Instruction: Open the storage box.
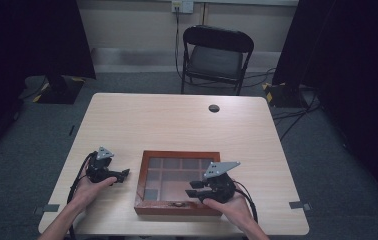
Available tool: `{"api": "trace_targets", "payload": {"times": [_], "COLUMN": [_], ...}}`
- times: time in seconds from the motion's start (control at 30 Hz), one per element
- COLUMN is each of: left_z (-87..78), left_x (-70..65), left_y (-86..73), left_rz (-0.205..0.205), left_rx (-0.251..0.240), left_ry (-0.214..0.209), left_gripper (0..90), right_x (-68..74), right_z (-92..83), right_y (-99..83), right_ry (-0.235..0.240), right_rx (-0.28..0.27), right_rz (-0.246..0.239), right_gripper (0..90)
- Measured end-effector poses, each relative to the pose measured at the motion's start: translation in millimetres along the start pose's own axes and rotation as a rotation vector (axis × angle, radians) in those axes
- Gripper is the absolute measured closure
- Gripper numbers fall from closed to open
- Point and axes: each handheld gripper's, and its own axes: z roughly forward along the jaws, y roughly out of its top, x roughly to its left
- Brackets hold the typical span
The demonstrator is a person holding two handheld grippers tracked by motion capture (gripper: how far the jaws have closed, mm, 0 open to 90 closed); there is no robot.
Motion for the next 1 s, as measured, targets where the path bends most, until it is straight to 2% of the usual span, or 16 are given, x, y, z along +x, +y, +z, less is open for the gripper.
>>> {"api": "trace_targets", "payload": {"times": [0.07, 0.1, 0.13, 0.37, 0.57, 0.77, 0.93, 1.0], "left_z": [-0.9, -1.4, -2.0, -4.0, -8.5, -12.7, -16.8, -19.3], "left_x": [0.5, 0.5, 0.3, -2.7, -4.5, -8.0, -10.3, -11.8], "left_y": [0.4, 0.6, 0.8, 1.3, 2.9, 5.1, 7.1, 8.6], "left_rz": [0.008, 0.01, 0.017, 0.034, 0.051, 0.042, 0.046, 0.044], "left_rx": [0.003, -0.003, -0.001, 0.004, -0.018, -0.044, -0.064, -0.067], "left_ry": [0.003, -0.005, -0.007, -0.013, -0.023, -0.04, -0.066, -0.081], "left_gripper": [11.7, 11.7, 15.5, 18.8, 19.4, 19.7, 19.7, 19.7], "right_x": [1.9, 4.4, 7.4, 19.3, 19.6, 19.0, 19.8, 18.6], "right_z": [1.7, 3.7, 5.8, 16.2, 16.5, 18.0, 18.1, 17.9], "right_y": [0.2, 0.7, 1.3, 1.5, -0.6, -2.8, -2.5, -0.5], "right_ry": [0.008, 0.019, 0.036, 0.107, 0.123, 0.134, 0.13, 0.141], "right_rx": [0.008, 0.013, 0.014, 0.039, 0.046, 0.05, 0.05, 0.06], "right_rz": [-0.002, -0.008, -0.019, -0.058, -0.075, -0.068, -0.087, -0.079], "right_gripper": [67.4, 68.5, 69.4, 75.2, 79.6, 79.8, 80.6, 81.7]}}
